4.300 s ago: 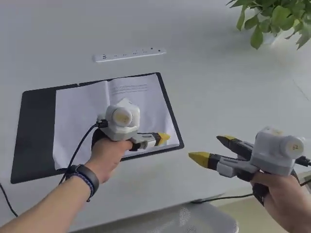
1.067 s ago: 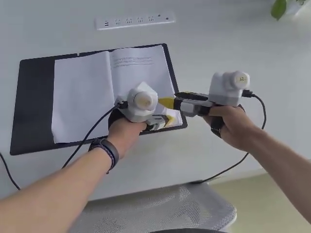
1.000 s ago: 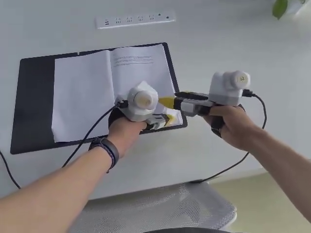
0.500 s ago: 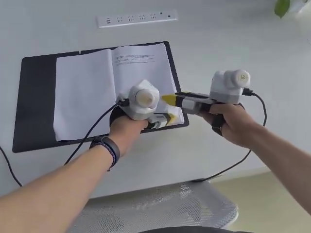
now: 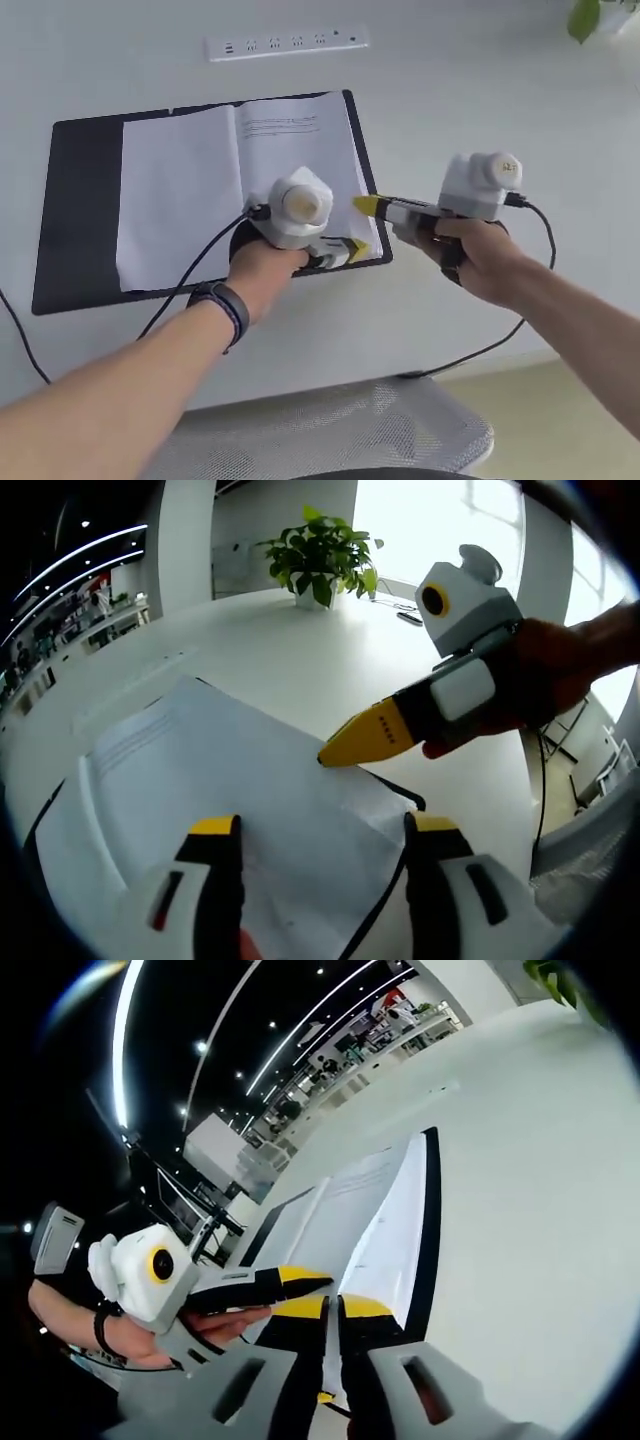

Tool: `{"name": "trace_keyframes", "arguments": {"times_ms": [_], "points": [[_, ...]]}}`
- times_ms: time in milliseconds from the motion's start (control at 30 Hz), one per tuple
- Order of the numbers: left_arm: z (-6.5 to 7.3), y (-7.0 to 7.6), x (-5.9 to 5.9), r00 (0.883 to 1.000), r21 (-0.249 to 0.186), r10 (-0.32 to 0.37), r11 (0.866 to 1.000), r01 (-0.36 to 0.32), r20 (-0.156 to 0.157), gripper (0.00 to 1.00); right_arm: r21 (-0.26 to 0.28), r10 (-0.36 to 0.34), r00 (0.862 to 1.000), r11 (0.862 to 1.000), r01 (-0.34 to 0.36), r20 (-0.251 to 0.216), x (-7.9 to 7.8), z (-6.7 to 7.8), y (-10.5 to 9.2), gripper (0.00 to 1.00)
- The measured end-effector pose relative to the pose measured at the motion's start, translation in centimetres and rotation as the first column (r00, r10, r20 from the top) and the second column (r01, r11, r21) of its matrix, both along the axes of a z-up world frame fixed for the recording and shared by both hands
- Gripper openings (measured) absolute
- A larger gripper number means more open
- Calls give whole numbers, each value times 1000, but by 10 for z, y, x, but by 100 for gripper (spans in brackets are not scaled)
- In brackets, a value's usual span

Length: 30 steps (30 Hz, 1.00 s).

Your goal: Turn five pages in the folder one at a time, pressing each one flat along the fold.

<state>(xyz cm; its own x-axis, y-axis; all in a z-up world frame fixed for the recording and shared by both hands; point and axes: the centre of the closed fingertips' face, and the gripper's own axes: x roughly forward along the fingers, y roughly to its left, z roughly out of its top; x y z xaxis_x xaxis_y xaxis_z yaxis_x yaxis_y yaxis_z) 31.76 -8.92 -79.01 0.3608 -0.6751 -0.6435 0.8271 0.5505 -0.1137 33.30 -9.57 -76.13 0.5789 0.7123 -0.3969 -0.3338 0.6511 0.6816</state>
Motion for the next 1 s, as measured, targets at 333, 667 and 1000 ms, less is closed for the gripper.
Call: {"name": "trace_keyframes", "arguments": {"times_ms": [333, 667, 1000], "points": [[7, 4, 3, 1000, -15, -1, 1000, 2, 12, 69, 32, -41, 999, 999, 42, -30, -1, 1, -2, 0], [19, 22, 13, 999, -25, 26, 999, -25, 36, 70, 80, -79, 996, 994, 81, -34, 2, 13, 2, 0], [36, 55, 24, 994, -55, 91, 995, -88, 56, 71, 124, -87, 996, 988, 90, -24, 9, 33, 21, 0]]}}
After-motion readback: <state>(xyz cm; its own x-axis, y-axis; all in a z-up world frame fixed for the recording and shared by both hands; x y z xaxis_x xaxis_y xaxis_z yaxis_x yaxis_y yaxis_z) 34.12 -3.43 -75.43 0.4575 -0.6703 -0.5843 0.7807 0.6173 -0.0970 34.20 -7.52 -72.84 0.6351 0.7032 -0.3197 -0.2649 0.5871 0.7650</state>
